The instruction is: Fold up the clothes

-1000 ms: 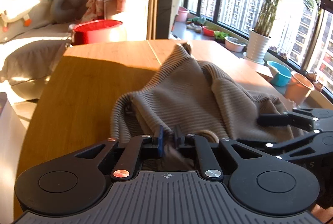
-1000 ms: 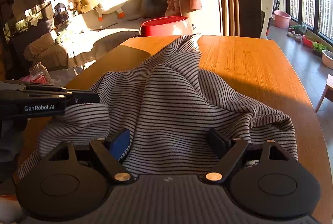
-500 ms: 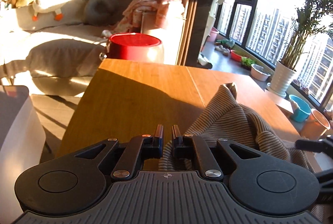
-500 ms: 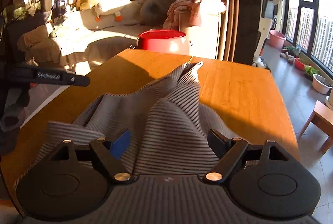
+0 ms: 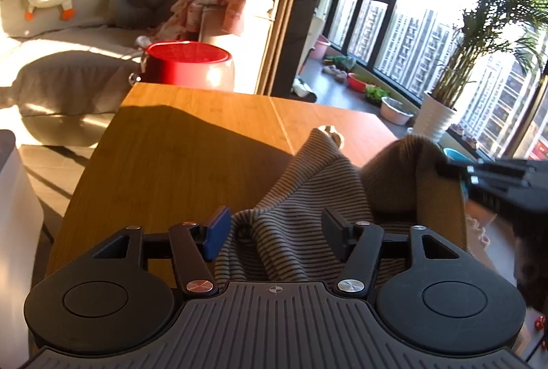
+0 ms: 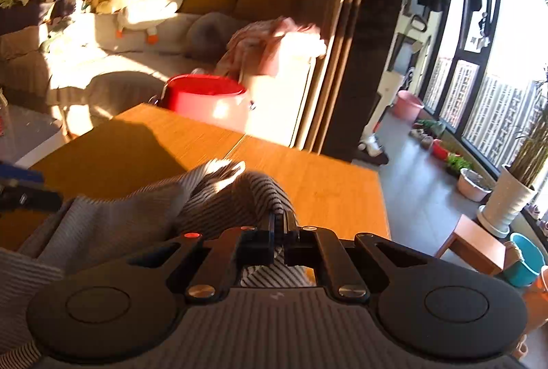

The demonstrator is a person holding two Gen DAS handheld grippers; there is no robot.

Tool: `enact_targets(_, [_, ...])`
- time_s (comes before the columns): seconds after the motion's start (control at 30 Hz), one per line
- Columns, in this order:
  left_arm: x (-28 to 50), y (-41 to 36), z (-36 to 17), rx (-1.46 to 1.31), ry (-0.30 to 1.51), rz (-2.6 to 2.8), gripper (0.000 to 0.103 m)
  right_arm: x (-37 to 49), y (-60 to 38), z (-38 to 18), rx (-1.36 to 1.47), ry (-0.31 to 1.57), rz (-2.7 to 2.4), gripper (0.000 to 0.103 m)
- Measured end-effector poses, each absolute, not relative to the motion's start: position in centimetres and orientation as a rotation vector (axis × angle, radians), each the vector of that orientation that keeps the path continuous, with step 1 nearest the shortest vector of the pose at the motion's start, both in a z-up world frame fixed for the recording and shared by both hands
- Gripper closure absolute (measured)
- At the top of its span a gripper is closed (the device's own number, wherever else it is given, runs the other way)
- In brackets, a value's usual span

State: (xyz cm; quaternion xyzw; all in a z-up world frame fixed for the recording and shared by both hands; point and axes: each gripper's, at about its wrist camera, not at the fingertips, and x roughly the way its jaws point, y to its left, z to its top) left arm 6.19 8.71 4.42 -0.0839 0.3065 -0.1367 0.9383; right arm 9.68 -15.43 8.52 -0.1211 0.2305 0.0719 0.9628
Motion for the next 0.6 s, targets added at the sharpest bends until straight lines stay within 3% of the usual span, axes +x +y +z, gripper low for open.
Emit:
enact_targets(0.07, [6.3,7.3,4.7,-0.152,0.622,-0.339,0.011,11.4,-16.1,9.7,-0.282,0.418,0.080,0.100])
enact_targets(0.1, [6.5,6.4,4.7,-0.131,0.623,-0.362,0.008,12.2,-16.4,10.2,-0.301,0.395,0.049,0.103])
enact_targets(0.3, [11.0,0.9,1.9,0.015,0.722,-0.368,0.008,13.9,-18.8,7.6,-0.219,0.473,0.039,0.102])
enact_targets(0.33, [12.0,0.6,1.2,0.031,0.743,-0.350,0.018,13.4,-19.1,7.3,-0.191,0.486,0.066,0.101])
enact_targets(0.37, [12.7,0.5,0.7,0.050,0.758,-0.330,0.046,12.7,-19.1,7.1,-0.167,0.495,0.092,0.096])
enact_targets(0.43, [13.8,1.0,0.2,0.061,0.768,-0.313,0.076,11.5,-19.2,7.1,-0.127,0.494,0.135,0.072])
enact_targets(0.47, [14.3,1.4,0.4,0.059,0.764,-0.304,0.086,10.9,-19.1,7.2,-0.111,0.476,0.149,0.056])
enact_targets(0.5, [14.7,1.9,0.8,0.055,0.759,-0.295,0.088,10.5,-18.8,7.5,-0.104,0.453,0.162,0.051])
enact_targets(0.6, [15.4,3.2,2.2,0.097,0.672,-0.219,0.090,10.0,-17.7,8.2,-0.109,0.394,0.204,0.051])
